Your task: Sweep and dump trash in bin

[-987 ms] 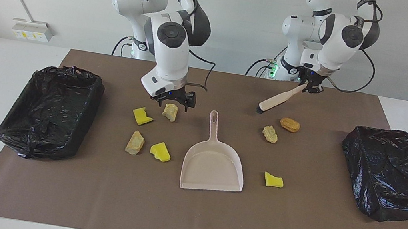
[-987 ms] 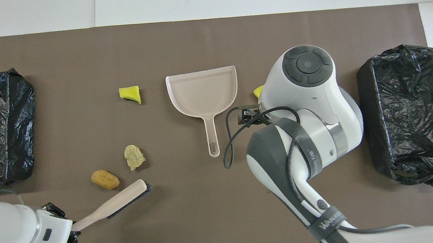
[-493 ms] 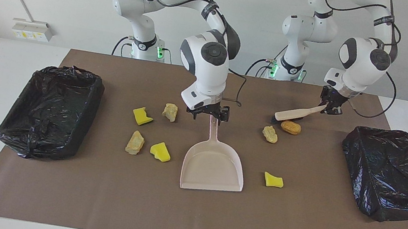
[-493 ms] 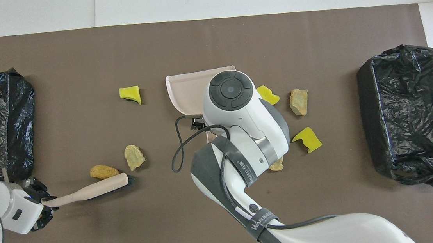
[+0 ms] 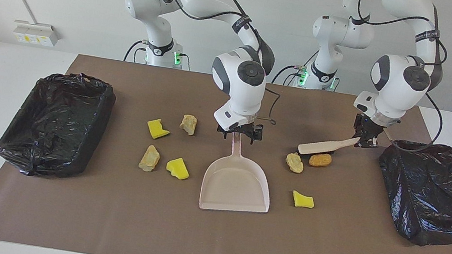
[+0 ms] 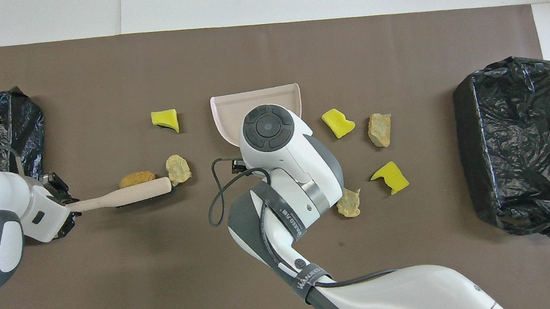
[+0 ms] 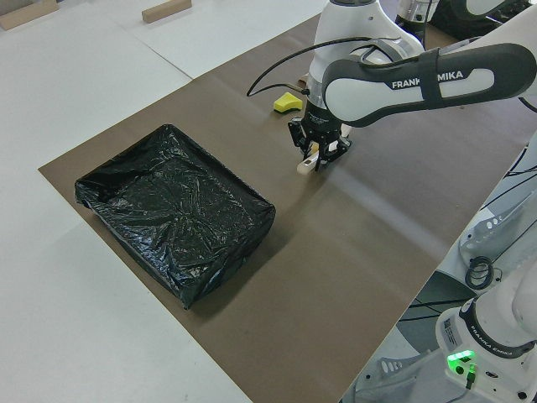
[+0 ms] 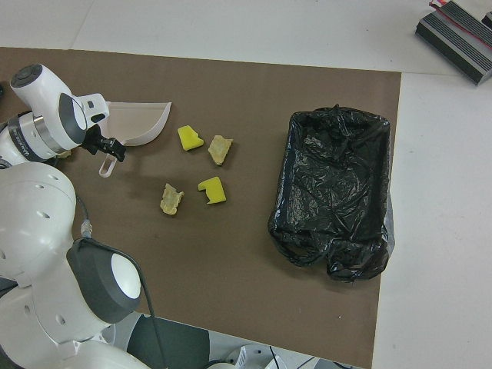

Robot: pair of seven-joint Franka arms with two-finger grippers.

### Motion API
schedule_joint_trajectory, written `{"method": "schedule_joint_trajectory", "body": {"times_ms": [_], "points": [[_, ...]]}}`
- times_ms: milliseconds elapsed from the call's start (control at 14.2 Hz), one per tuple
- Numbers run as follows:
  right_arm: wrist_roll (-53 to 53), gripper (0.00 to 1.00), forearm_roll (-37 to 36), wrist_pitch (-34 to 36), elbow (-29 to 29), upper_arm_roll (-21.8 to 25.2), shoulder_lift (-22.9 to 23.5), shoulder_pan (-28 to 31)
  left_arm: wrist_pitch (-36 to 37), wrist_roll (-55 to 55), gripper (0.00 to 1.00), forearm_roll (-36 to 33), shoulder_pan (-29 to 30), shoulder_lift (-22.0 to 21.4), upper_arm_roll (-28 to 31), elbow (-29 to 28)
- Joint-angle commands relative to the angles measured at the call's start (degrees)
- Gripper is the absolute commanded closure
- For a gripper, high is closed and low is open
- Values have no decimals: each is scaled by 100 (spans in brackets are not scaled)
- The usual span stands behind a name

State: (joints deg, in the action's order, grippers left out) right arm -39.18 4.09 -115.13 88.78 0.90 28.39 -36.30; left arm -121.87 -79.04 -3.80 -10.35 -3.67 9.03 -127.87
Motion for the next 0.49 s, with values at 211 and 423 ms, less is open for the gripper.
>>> {"method": "schedule_joint_trajectory", "body": {"times_ms": [211, 423], "points": [[341, 70, -13, 95, 298, -20, -158, 26, 1086, -24, 100, -24, -38, 954, 46, 2079], [367, 100, -39, 323, 184, -20, -150, 43, 842, 28, 100, 309, -20, 1420, 64, 2652]]}}
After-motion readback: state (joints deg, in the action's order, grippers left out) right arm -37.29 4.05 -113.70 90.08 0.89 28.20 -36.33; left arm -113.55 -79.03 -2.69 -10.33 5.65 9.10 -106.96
